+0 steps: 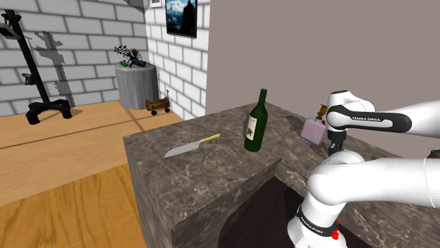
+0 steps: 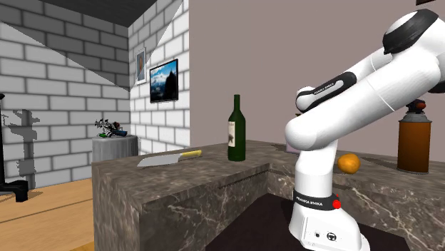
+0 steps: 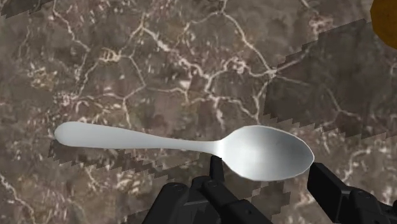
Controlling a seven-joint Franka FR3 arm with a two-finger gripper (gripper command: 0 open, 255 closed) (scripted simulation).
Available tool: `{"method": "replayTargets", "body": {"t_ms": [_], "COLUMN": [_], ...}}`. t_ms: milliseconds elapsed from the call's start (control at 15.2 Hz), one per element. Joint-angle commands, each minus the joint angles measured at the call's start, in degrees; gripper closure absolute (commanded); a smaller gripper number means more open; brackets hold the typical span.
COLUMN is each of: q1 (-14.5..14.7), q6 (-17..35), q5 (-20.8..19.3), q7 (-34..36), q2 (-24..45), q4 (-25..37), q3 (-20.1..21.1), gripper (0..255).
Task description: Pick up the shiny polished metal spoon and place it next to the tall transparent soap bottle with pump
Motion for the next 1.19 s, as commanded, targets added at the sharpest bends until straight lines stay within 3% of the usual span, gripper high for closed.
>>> {"method": "replayTargets", "body": {"t_ms": [0,330,594,1122], "q1": [0.0,0.0,0.93,0.94], "q6": [0.0,0.0,-5.52,-5.53], "q5": [0.0,0.0,6.24,6.23], "q7": [0.0,0.0,-0.73,-0.73], "q2": [0.0,0.0,-0.72,-0.73], "q4": [0.0,0.0,3.7,3.7], "q3": [0.0,0.0,7.01,7.0], "gripper": [0,0,0,0]}}
